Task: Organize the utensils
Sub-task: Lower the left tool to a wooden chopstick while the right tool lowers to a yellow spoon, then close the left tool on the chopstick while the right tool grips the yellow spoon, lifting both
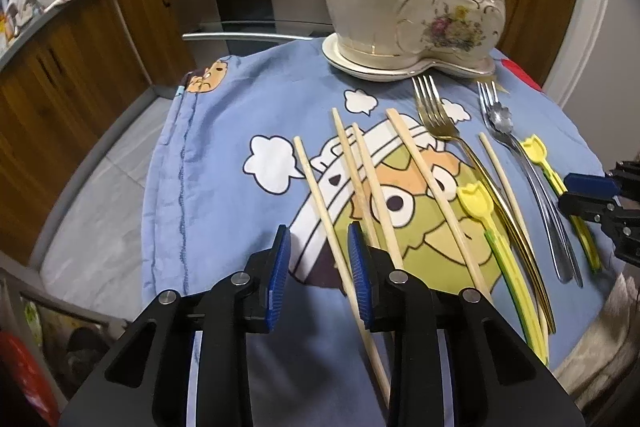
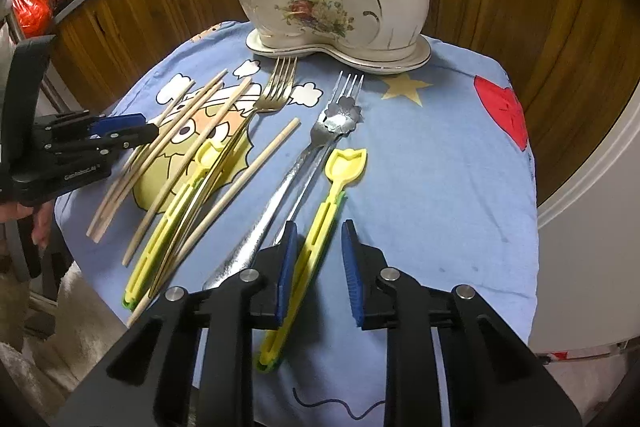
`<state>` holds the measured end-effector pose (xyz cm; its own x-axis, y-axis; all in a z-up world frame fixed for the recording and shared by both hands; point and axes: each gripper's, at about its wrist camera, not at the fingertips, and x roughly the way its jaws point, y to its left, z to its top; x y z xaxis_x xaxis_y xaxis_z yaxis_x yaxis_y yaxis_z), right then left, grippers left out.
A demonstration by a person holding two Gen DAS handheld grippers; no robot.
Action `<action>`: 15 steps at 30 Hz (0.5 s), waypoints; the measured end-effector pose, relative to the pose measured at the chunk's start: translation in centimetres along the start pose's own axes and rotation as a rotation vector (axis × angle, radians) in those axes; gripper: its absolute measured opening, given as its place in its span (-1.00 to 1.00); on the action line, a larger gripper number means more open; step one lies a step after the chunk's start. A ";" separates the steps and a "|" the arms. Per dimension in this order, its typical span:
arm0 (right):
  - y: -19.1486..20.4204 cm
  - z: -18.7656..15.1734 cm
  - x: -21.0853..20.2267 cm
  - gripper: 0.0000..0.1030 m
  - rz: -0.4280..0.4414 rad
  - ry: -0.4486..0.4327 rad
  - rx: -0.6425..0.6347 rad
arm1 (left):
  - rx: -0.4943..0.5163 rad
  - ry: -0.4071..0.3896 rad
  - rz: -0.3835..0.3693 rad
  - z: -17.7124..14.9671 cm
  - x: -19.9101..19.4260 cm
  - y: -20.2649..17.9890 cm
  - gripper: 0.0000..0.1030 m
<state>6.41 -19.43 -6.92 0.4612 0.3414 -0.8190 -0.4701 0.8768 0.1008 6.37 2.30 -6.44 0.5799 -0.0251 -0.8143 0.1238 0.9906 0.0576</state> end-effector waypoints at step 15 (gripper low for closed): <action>-0.3 0.5 0.4 -0.81 -0.040 -0.055 -0.003 | -0.038 -0.045 -0.010 0.6 0.6 0.8 -0.91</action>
<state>7.08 -19.38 -6.96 0.5207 0.3239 -0.7899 -0.4521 0.8895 0.0667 7.28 3.04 -6.50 0.6144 -0.0397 -0.7880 0.0997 0.9946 0.0276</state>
